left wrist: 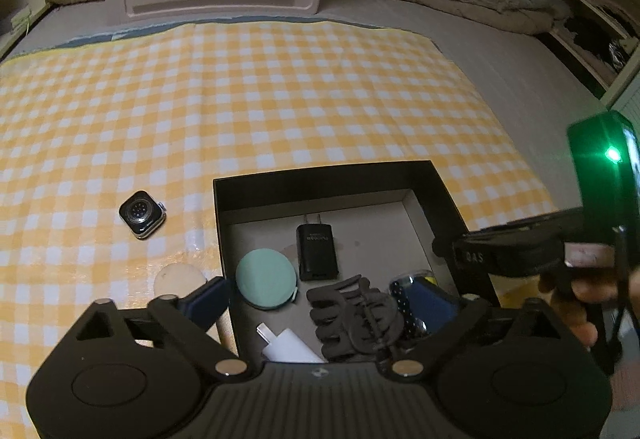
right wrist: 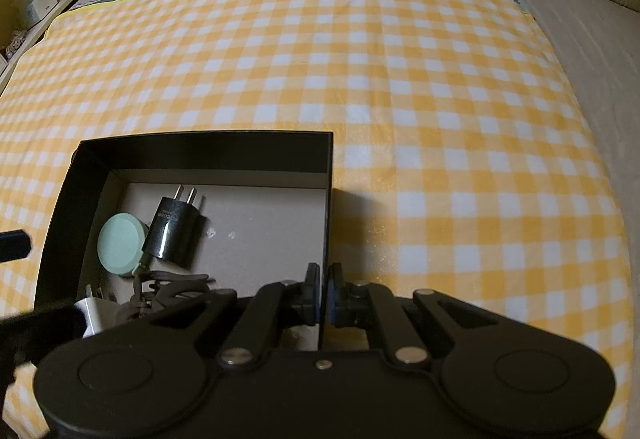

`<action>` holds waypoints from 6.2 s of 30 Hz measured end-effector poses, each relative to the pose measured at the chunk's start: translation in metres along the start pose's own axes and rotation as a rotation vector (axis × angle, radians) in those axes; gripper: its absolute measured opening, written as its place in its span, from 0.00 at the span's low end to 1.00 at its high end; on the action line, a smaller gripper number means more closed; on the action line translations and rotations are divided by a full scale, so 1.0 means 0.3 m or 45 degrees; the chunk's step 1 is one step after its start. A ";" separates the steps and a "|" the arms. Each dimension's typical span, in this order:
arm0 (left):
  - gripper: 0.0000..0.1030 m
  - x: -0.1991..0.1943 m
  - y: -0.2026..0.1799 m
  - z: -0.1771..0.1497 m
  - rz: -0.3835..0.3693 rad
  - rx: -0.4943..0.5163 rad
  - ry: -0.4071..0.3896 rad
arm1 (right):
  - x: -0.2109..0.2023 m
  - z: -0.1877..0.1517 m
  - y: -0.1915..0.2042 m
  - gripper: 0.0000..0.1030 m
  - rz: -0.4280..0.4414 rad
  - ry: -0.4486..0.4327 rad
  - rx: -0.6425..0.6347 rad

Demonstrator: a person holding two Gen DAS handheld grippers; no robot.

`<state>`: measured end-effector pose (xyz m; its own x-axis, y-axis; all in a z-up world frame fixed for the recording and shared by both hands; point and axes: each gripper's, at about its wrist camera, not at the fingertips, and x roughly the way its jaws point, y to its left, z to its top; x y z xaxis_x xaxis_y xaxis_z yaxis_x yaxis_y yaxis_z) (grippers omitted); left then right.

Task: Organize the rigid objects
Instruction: 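Move the left tool out of the box toward the black smartwatch, then close the left tool on the black smartwatch, then carry the smartwatch into the black box and open the left tool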

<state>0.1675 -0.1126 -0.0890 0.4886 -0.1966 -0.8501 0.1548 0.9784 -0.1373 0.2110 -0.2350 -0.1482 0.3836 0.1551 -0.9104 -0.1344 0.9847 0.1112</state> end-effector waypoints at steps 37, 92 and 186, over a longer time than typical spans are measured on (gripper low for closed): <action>1.00 -0.241 0.272 0.037 0.174 -0.108 -0.279 | -0.002 -0.002 -0.028 0.03 -0.012 0.004 0.001; 0.76 0.292 0.608 0.077 0.578 -0.457 0.082 | -0.025 -0.039 -0.039 0.05 0.011 0.007 -0.016; 0.39 0.089 0.030 0.141 -0.056 0.010 -0.130 | 0.064 -0.033 -0.028 0.05 -0.004 0.048 -0.011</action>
<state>0.2182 -0.1118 -0.0915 0.5665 -0.2449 -0.7868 0.1841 0.9683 -0.1689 0.2105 -0.2409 -0.1705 0.3496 0.1488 -0.9250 -0.1409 0.9844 0.1051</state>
